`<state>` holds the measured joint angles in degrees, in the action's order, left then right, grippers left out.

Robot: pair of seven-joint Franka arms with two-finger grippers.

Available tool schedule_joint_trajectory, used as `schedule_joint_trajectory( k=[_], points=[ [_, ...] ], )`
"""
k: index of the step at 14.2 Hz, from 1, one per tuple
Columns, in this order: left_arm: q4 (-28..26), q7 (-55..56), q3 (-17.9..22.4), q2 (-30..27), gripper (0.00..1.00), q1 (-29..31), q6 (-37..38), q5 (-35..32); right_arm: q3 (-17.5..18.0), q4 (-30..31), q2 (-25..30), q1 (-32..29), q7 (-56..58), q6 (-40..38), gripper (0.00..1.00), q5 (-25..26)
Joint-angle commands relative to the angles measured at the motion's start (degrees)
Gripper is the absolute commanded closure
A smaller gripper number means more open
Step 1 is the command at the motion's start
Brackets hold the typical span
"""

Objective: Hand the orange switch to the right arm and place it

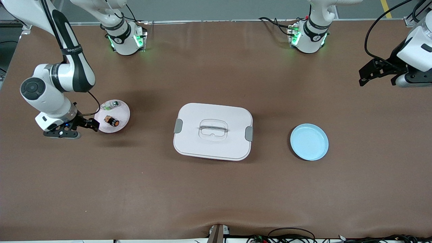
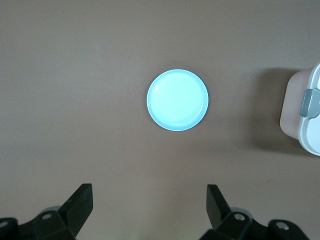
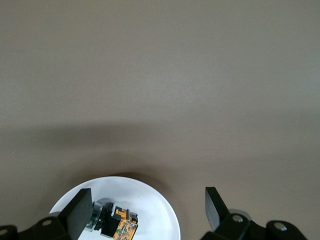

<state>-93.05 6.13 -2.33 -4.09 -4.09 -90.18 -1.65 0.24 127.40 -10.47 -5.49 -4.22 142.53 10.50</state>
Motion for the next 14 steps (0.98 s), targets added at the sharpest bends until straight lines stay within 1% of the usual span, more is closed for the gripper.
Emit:
schedule_joint_trajectory(
  k=[1, 2, 3, 4, 5, 7, 8, 9, 14],
  points=[
    [1.11, -1.29, 0.22, 0.4, 0.0, 0.23, 0.09, 0.94, 1.08, 1.01, 3.17, -1.02, -0.88, -1.2, 0.0, 0.57],
    [1.03, -1.29, 0.22, 0.4, 0.0, 0.23, 0.27, 0.94, 1.16, 0.66, 3.96, -1.02, -0.71, -2.86, 0.0, 0.31],
    [1.11, -1.29, 0.22, 0.4, 0.0, 0.23, 0.1, 0.94, 1.16, -0.21, 4.23, -1.02, -0.7, -4.7, 0.0, -1.0],
    [1.11, -1.29, 0.22, 0.4, 0.0, 0.23, 0.09, 0.94, 1.16, -2.05, 4.23, -1.02, -0.7, -7.07, 0.0, -3.62],
    [1.11, -1.29, 0.22, 0.4, 0.0, 0.23, 0.09, 0.94, 1.16, -5.72, 4.14, -1.02, -0.44, -11.62, 0.0, -5.91],
    [1.11, -1.38, 0.4, 0.49, 0.0, 0.49, -0.08, 3.04, 1.16, -14.59, 3.97, -0.76, 0.44, -24.26, 0.0, -6.98],
    [1.11, -1.21, 0.4, 0.49, 0.0, 0.4, -0.17, 3.31, 1.16, -18.2, 3.97, -0.41, 0.44, -28.23, 0.0, -7.6],
    [1.11, -1.2, 0.4, 0.49, 0.0, 0.23, -0.17, 3.05, 1.16, -20.59, 3.97, -0.23, 0.44, -30.62, 0.0, -7.86],
    [1.2, -1.03, 0.22, 0.58, 0.0, 0.14, 0.01, 2.18, 1.25, -28.68, 4.05, -0.14, 0.53, -38.71, 0.0, -8.04]
  ],
)
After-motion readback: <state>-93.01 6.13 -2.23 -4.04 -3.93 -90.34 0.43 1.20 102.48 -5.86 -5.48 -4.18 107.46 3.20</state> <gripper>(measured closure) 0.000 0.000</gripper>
